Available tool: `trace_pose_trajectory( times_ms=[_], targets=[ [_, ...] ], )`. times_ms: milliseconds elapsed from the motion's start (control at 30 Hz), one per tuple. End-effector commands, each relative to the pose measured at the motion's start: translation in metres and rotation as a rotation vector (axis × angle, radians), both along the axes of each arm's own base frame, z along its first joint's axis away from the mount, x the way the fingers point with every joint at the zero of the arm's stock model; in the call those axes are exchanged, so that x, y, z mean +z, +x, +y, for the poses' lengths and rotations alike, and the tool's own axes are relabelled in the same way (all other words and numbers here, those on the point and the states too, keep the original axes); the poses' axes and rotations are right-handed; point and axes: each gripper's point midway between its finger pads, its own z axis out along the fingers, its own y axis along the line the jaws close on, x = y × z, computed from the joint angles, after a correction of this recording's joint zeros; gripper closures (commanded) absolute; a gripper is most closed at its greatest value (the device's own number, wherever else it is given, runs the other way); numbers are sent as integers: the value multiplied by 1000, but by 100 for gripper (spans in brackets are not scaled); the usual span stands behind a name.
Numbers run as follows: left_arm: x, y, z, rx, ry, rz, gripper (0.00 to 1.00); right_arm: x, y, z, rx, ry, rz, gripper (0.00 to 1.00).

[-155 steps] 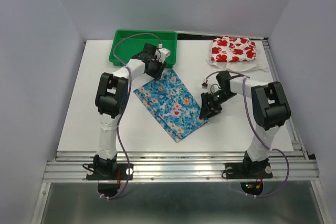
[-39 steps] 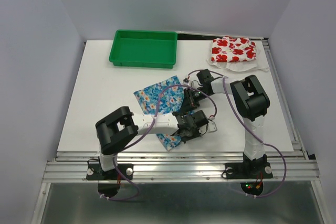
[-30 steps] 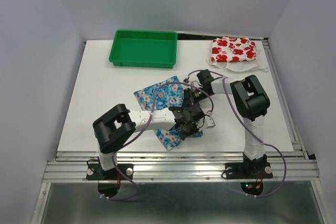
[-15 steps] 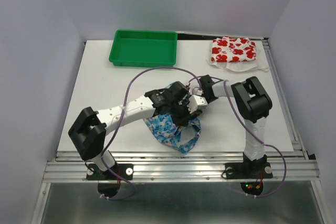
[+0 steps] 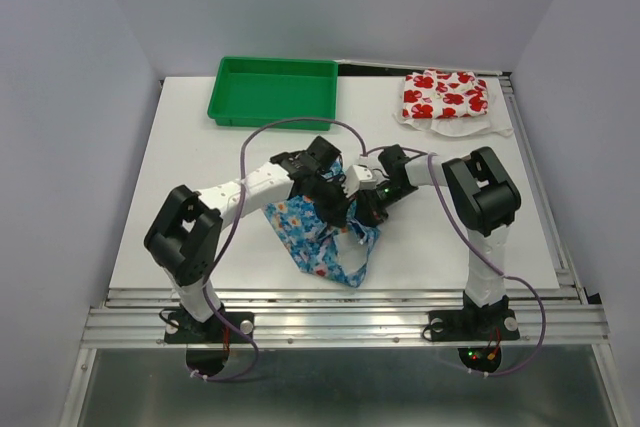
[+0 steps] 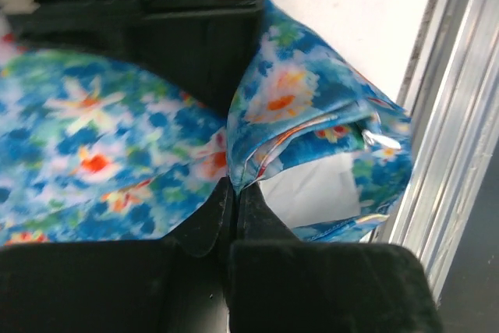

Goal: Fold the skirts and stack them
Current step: Fold the skirt

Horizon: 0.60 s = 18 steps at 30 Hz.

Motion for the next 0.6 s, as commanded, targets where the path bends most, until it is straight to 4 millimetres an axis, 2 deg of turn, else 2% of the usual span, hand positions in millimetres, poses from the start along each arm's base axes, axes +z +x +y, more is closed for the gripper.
trace_pose_trajectory(
  times_ms=[0,67,100,167,233,267,300,333,400,467,567],
  targets=[
    [27,-23,-30,-47,-87,-37,100,-63,-7,-40,51,-304,-83,77],
    [26,-34,-37,-39,-85,-34,99,-63,-6,-40,50,-305,-84,77],
    [26,-50,-45,-74,-88,-33,97,-63,-6,-41,50,-307,-83,77],
    [18,-63,-50,-64,-61,-45,83,-65,-6,-41,48,-312,-80,77],
    [7,-82,-55,-92,-16,-48,74,-66,-5,-41,44,-314,-74,77],
    [-2,-87,-55,-92,11,-31,65,-66,-6,-41,45,-316,-73,77],
    [-11,-94,-57,-78,52,-34,61,-66,-6,-41,42,-319,-69,77],
    [-12,-90,-56,-58,64,-48,60,-66,-5,-40,41,-318,-70,77],
    [-21,-105,-58,-88,98,-68,58,-67,-5,-40,41,-317,-65,77],
    [-30,-112,-59,-100,141,-131,48,-67,-6,-40,38,-319,-56,77],
    [-42,-112,-58,-95,203,-214,48,-69,-9,-43,39,-335,-50,78]
  ],
)
